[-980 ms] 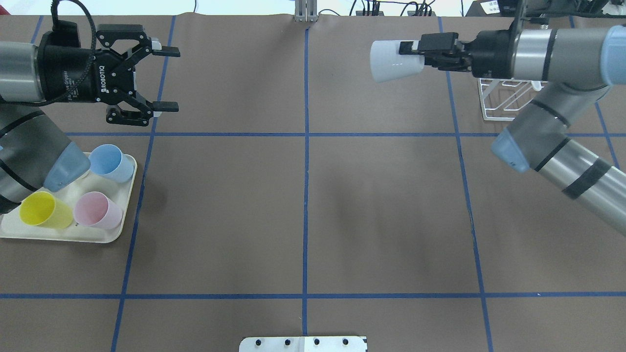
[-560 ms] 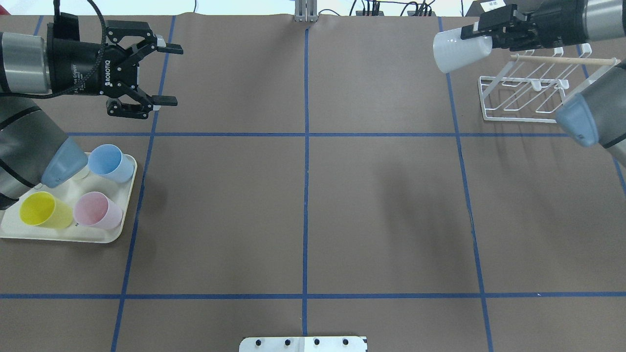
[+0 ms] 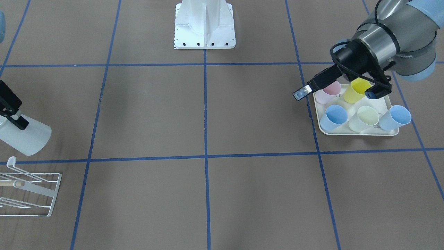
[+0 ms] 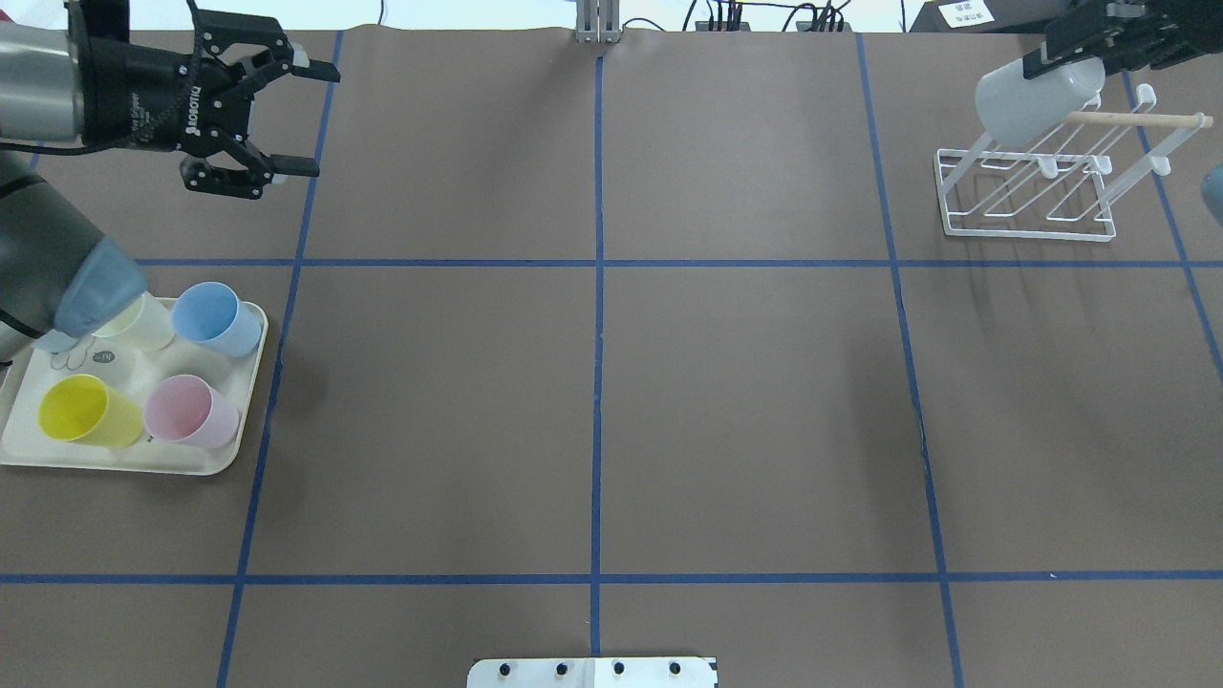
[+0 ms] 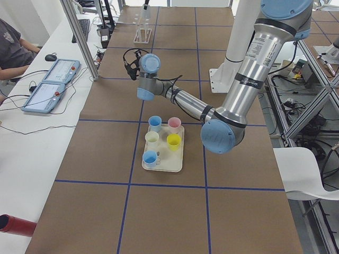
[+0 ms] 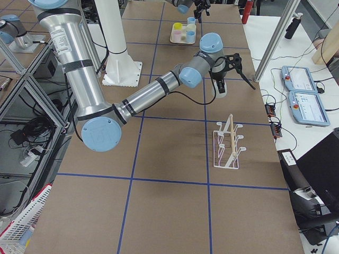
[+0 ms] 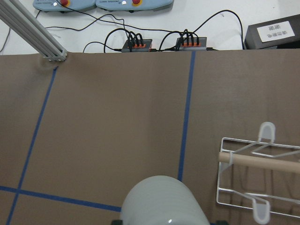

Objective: Transfer IKEA cup to right arm and place on rack

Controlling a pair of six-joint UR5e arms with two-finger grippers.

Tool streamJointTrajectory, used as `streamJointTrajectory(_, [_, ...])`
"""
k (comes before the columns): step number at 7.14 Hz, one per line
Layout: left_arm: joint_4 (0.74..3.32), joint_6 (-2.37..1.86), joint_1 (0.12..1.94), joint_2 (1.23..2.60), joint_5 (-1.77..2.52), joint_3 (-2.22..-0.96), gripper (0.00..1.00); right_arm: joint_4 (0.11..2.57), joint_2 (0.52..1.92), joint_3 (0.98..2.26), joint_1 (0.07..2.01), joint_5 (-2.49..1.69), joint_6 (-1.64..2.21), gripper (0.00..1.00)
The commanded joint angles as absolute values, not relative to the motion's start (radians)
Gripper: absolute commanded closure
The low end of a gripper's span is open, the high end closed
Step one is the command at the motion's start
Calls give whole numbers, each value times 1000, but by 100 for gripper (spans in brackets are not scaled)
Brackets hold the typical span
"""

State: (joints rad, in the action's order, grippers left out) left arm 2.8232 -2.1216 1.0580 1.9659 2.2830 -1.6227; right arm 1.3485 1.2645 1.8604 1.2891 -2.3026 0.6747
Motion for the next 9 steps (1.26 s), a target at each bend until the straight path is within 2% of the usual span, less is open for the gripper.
streamJointTrajectory(1, [2653,-1801,1184,1959,2349,-1628,0,1519,1264,1864,1309,-2264,545,83])
streamJointTrajectory(5, [2338,-1305,1272,1919,2292,-1637,0,1616,1253,1807,1282,-2246,427,80])
streamJointTrajectory(9, [2270,-1190,1289,1887,2264,-1649,0,1637,1212,1704,1276,-2230,368,77])
